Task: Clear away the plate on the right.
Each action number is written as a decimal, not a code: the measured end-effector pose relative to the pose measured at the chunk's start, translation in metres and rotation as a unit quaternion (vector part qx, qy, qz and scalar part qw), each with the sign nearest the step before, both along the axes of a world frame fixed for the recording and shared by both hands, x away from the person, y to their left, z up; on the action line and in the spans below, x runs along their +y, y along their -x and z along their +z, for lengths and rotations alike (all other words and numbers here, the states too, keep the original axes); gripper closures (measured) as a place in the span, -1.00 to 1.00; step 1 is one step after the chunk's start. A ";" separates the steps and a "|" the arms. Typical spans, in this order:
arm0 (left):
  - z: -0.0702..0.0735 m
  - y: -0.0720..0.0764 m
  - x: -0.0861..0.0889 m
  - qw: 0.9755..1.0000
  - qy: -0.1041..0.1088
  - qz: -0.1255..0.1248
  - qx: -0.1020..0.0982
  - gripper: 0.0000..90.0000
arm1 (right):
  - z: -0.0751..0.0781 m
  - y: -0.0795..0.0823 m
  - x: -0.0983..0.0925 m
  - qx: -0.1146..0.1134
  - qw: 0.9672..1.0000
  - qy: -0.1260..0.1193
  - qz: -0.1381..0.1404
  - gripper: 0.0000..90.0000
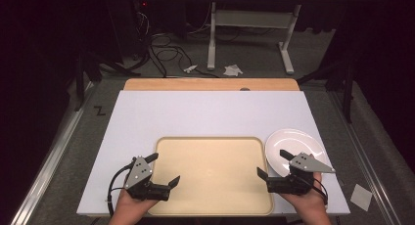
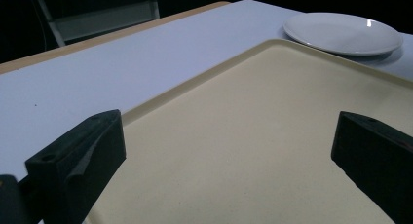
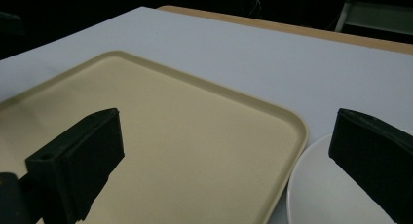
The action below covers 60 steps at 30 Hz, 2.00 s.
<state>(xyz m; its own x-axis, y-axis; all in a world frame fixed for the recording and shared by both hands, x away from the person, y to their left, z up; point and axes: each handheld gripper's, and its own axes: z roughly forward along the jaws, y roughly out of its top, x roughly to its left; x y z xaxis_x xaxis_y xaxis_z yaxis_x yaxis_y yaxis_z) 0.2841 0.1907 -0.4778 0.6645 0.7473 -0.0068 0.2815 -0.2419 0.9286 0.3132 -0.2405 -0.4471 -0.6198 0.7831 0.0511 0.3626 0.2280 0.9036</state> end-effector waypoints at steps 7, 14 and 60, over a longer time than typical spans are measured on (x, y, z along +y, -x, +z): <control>-0.001 0.000 -0.002 1.000 -0.004 -0.001 0.001 -1.00 | -0.001 -0.002 -0.008 0.005 1.000 -0.010 -0.003 -1.00; -0.001 0.000 -0.002 1.000 -0.005 -0.001 0.002 -1.00 | -0.001 -0.003 -0.008 0.007 1.000 -0.013 0.003 -1.00; 0.001 0.000 0.004 1.000 0.002 0.003 -0.009 -0.99 | 0.005 -0.006 -0.031 -0.001 1.000 -0.019 -0.023 -1.00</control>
<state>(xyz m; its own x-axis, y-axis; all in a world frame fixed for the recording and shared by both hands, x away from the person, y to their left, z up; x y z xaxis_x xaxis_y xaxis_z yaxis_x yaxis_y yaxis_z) 0.2837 0.1946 -0.4766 0.6606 0.7508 0.0022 0.2655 -0.2363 0.9347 0.3195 -0.2718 -0.4426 -0.5828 0.8086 0.0806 0.3703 0.1759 0.9121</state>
